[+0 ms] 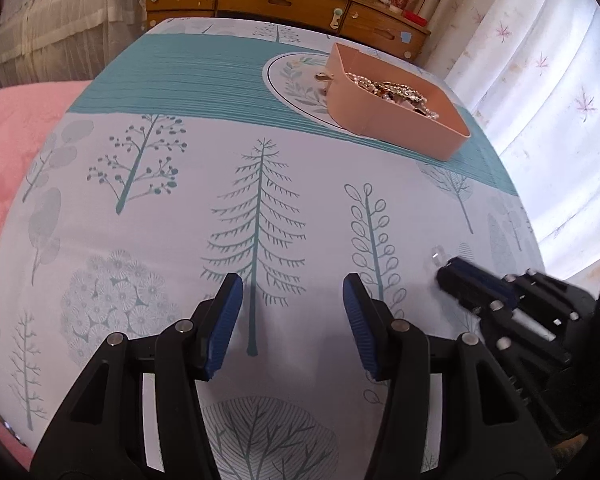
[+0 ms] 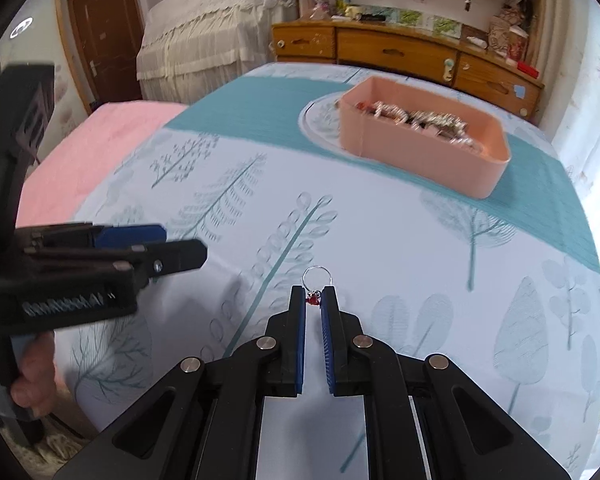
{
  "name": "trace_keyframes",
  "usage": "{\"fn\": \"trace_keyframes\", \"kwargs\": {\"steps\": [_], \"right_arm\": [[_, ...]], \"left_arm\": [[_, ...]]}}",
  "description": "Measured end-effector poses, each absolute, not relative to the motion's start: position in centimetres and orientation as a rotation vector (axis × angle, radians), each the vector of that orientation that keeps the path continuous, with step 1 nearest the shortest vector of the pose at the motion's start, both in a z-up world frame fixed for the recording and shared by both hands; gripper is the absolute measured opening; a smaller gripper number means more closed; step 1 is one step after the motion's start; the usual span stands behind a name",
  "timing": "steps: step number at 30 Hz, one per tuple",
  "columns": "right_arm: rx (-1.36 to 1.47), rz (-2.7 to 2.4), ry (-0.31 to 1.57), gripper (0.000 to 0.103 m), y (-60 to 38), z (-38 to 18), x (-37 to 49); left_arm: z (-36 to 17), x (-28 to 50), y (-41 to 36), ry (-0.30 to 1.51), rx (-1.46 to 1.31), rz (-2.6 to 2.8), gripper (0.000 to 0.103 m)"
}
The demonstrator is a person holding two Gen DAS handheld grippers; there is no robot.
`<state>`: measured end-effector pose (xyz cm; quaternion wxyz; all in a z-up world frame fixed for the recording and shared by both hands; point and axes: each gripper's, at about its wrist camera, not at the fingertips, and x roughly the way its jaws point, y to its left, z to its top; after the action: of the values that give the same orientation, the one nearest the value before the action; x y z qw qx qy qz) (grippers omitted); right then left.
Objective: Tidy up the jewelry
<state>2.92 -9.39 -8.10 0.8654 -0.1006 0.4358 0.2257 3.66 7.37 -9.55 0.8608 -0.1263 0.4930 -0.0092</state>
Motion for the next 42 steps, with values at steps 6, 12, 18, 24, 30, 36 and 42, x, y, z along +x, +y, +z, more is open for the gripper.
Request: {"fn": "trace_keyframes", "kwargs": {"steps": [6,12,18,24,30,36,42], "right_arm": [[-0.107,0.422,0.864,0.008,-11.8,-5.1,6.1],[0.005,0.366,0.820,0.008,-14.6,-1.8,11.0],[0.074,0.317,0.798,0.008,-16.4,0.6,16.0],[0.110,0.268,0.812,0.008,-17.8,1.2,20.2],[0.111,0.259,0.840,0.008,-17.6,0.7,22.4],[0.090,0.234,0.853,0.008,-16.5,-0.4,22.8],[0.116,0.215,0.891,0.027,-16.7,-1.7,23.5]], "left_arm": [[-7.8,6.4,6.9,1.014,-0.212,0.001,0.050],[-4.6,9.8,6.9,0.944,-0.203,0.016,0.081],[-2.5,13.0,6.0,0.915,-0.167,0.024,0.082],[-1.5,15.8,5.5,0.921,-0.156,0.040,0.082],[-0.9,17.7,5.3,0.902,-0.119,0.074,0.082],[-0.8,18.8,4.8,0.902,-0.083,0.091,0.082],[-0.6,18.5,3.8,0.885,-0.036,0.087,0.082]]}}
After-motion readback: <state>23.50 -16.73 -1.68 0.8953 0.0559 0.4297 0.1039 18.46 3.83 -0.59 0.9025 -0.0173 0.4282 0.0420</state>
